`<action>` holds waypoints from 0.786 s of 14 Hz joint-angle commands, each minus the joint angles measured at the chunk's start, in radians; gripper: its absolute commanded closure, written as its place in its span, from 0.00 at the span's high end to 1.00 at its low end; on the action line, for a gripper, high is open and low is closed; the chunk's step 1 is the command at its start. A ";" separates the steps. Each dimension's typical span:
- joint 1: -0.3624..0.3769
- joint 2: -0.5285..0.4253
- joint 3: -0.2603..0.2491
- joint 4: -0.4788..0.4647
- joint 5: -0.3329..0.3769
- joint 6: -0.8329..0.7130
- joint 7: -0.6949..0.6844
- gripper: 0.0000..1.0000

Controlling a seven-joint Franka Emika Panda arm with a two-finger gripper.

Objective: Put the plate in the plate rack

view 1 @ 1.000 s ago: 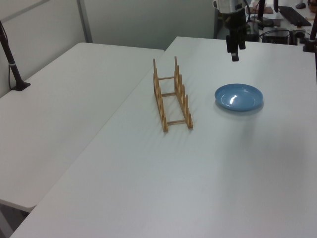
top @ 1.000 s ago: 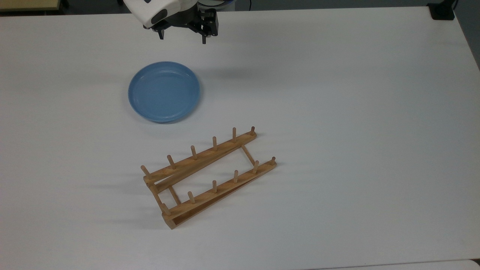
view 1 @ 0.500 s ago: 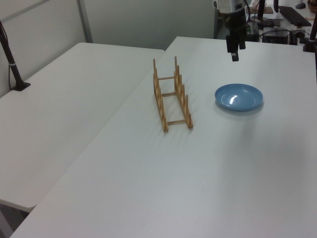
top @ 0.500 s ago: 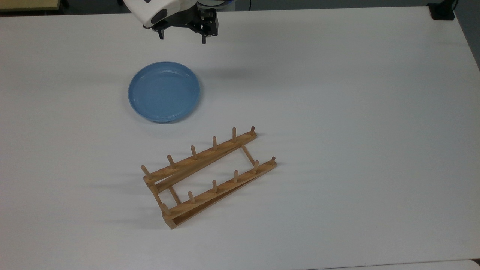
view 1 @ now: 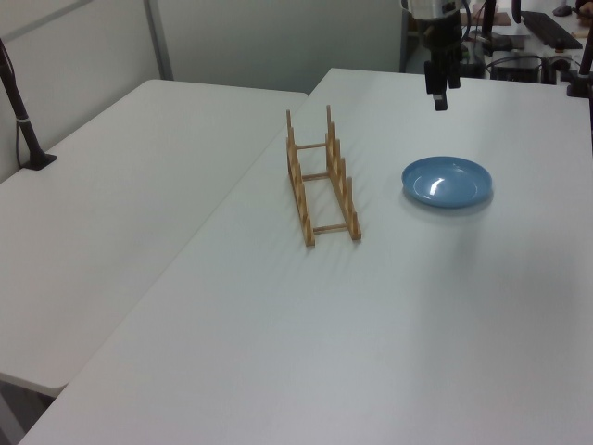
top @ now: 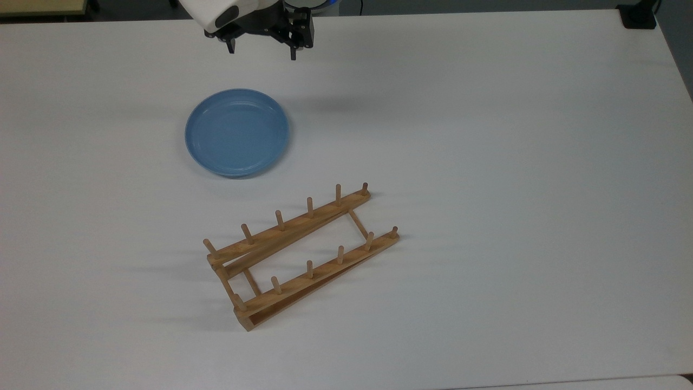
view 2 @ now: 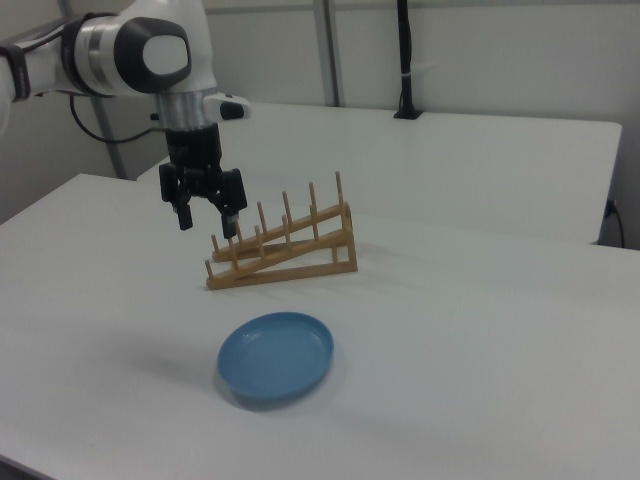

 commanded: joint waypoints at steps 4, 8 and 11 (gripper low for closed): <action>-0.089 0.098 -0.009 -0.008 0.003 0.165 -0.078 1.00; -0.199 0.203 -0.020 -0.008 0.072 0.205 -0.320 1.00; -0.216 0.251 -0.083 -0.034 0.103 0.269 -0.500 0.97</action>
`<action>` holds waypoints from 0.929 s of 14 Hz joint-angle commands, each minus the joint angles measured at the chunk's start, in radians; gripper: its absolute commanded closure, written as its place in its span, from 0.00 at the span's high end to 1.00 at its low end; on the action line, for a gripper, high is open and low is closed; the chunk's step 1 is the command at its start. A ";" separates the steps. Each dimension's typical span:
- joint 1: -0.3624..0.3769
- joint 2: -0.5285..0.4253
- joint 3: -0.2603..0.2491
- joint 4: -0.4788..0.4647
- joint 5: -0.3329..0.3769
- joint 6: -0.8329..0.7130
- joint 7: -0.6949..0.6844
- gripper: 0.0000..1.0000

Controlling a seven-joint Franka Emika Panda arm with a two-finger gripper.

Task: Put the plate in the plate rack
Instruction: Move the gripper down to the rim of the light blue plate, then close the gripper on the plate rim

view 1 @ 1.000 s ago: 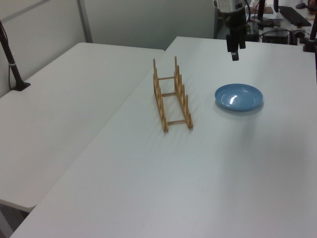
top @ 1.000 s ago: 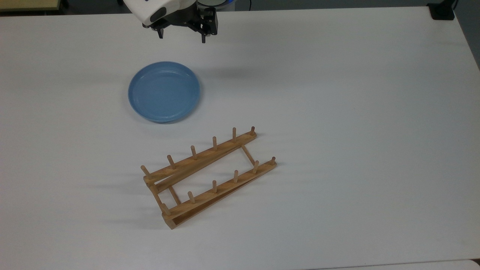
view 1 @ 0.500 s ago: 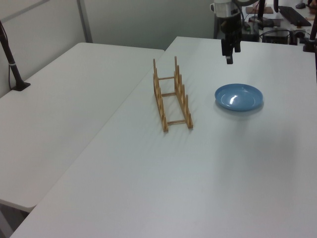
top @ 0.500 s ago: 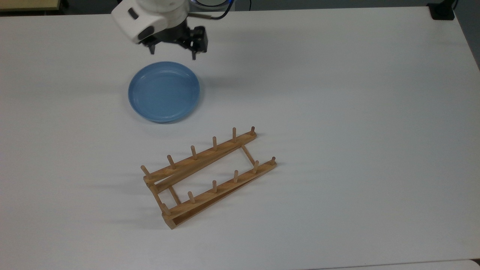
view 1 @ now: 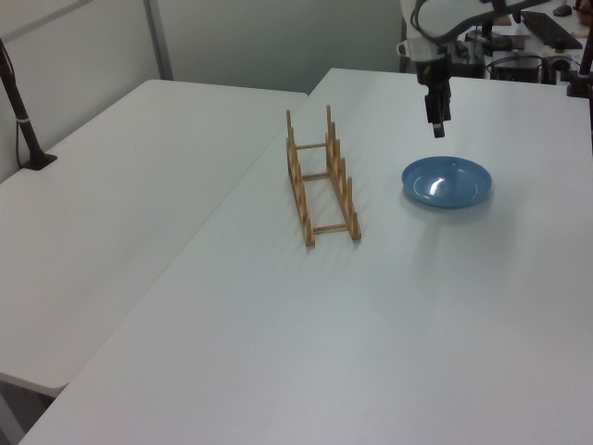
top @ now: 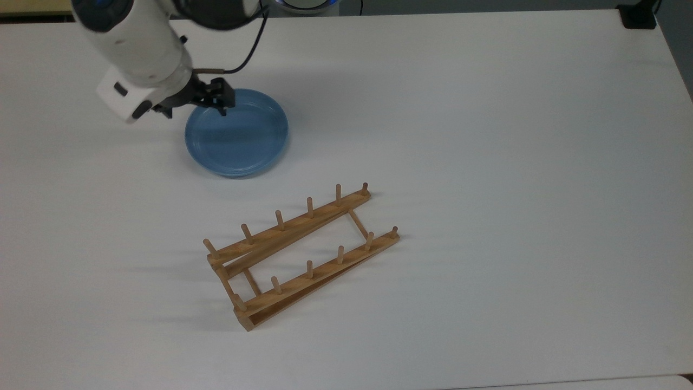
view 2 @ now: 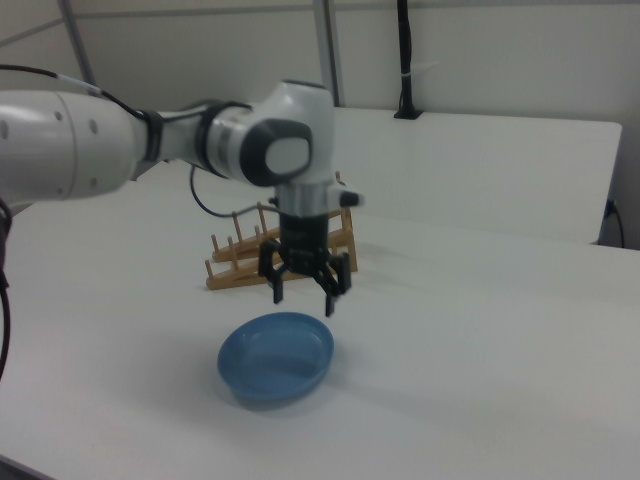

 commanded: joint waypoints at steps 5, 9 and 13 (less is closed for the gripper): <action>-0.005 0.083 -0.069 -0.054 0.041 0.160 -0.183 0.45; -0.005 0.100 -0.068 -0.061 0.041 0.174 -0.181 0.39; -0.003 0.114 -0.064 -0.071 0.042 0.199 -0.180 0.26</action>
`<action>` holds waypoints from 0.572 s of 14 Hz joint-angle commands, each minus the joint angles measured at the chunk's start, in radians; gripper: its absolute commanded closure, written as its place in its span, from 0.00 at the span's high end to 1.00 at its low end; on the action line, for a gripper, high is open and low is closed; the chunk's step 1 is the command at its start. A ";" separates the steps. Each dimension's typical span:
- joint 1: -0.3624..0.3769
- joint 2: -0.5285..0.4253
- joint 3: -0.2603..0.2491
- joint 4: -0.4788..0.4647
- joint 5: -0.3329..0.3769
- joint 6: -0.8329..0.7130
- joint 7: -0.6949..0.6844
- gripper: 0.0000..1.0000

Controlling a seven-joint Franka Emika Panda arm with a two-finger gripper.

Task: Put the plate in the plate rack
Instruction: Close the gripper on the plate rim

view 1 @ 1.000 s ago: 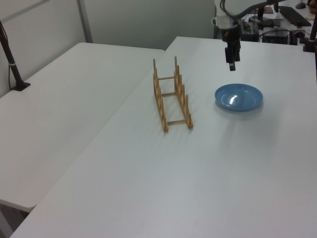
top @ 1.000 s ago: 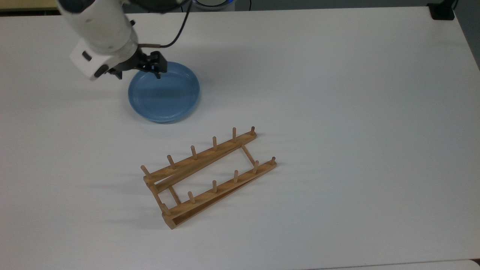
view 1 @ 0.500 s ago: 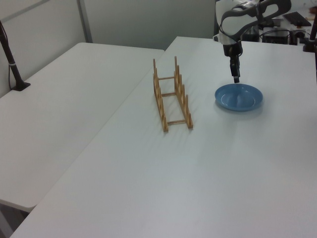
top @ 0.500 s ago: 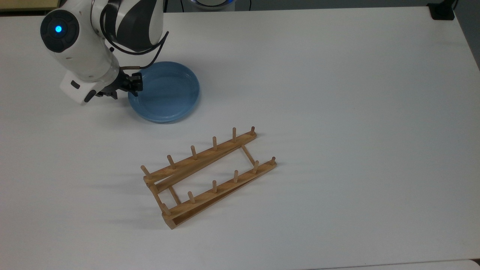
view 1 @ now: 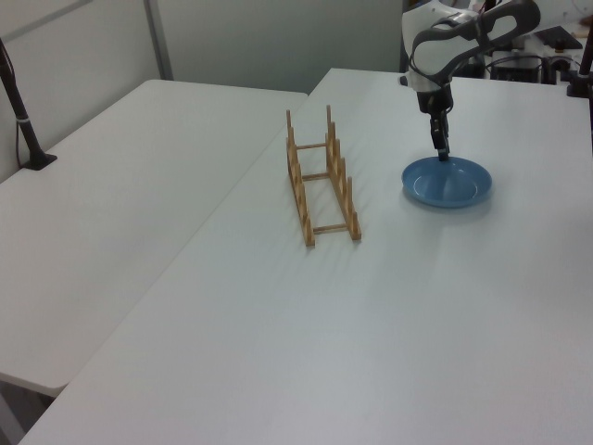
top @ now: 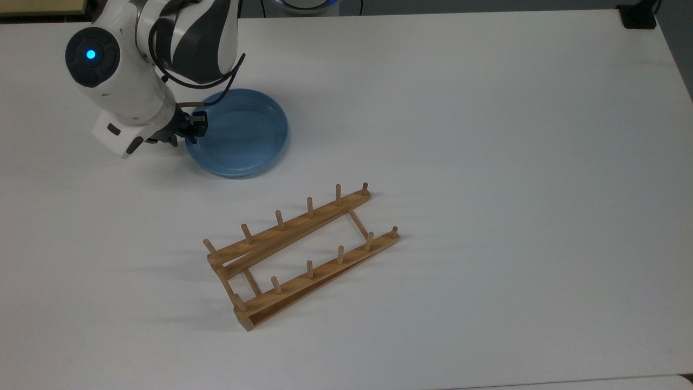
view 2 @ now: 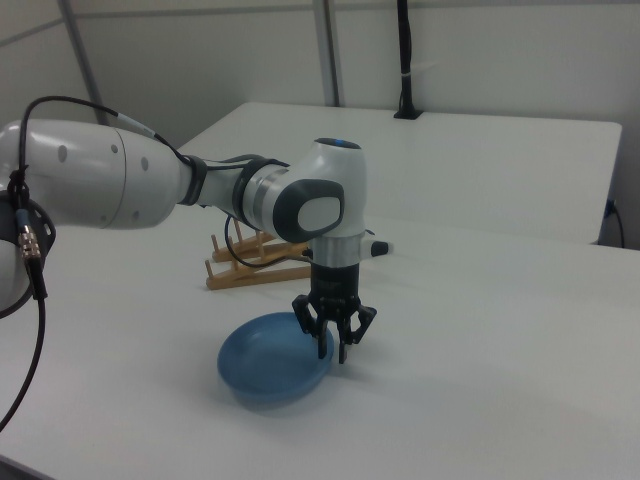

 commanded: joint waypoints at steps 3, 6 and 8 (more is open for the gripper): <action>0.006 -0.003 0.001 -0.037 0.020 0.060 -0.021 0.09; 0.011 -0.005 0.001 -0.040 0.022 0.065 -0.024 0.00; 0.009 -0.015 0.001 -0.032 0.020 0.062 -0.047 0.00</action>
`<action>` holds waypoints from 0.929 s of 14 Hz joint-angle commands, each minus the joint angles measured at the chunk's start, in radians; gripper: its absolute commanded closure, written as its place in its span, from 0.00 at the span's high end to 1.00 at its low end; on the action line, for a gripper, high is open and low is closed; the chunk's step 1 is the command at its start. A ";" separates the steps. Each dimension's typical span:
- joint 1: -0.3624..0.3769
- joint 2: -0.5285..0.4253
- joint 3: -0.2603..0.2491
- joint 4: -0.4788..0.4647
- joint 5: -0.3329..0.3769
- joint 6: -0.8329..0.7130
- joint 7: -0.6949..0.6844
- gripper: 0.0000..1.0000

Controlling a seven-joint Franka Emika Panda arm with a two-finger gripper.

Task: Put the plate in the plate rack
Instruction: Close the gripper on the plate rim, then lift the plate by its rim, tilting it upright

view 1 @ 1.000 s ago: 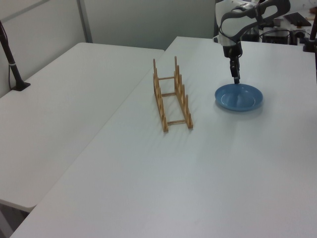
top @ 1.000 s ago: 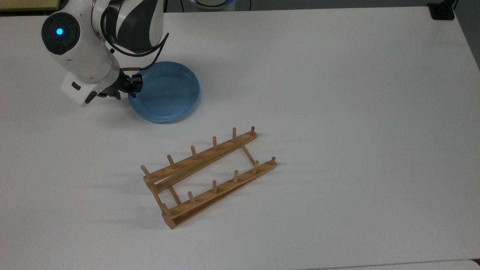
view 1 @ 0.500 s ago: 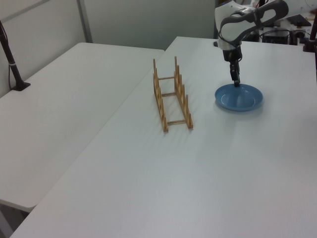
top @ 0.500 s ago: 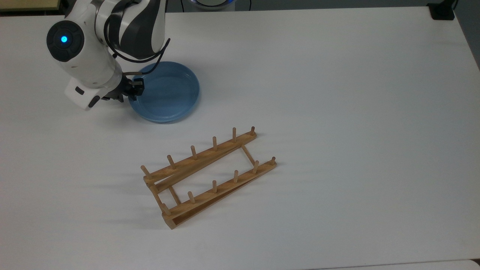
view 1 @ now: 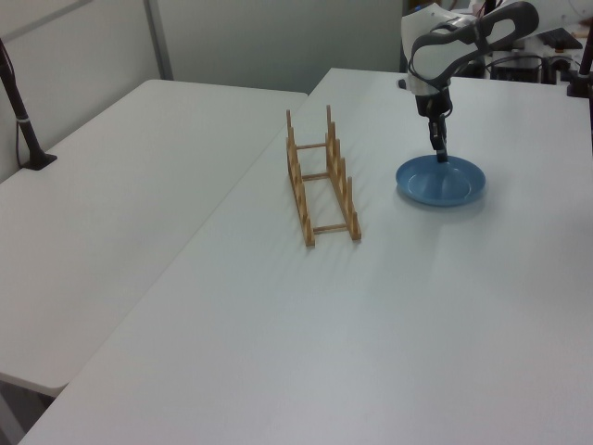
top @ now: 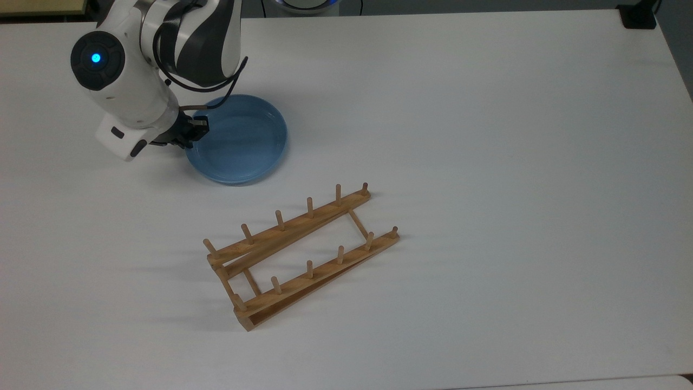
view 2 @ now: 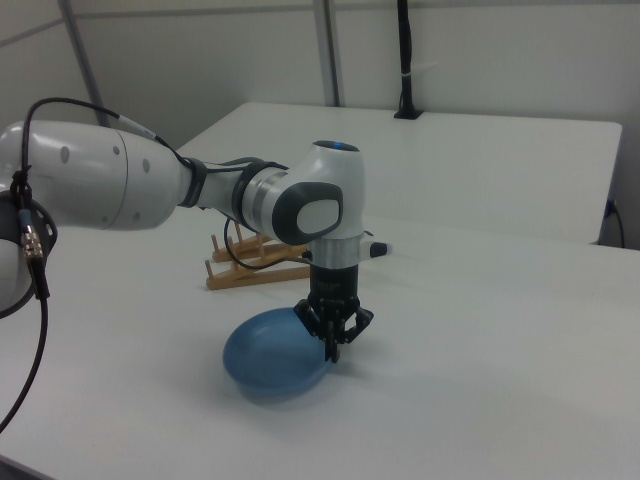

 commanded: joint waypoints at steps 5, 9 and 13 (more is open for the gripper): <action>-0.017 -0.160 -0.014 0.041 0.009 0.047 -0.126 0.00; 0.056 -0.289 -0.072 0.056 0.000 0.174 -0.075 0.00; 0.182 -0.346 -0.072 0.107 -0.205 0.283 0.222 0.00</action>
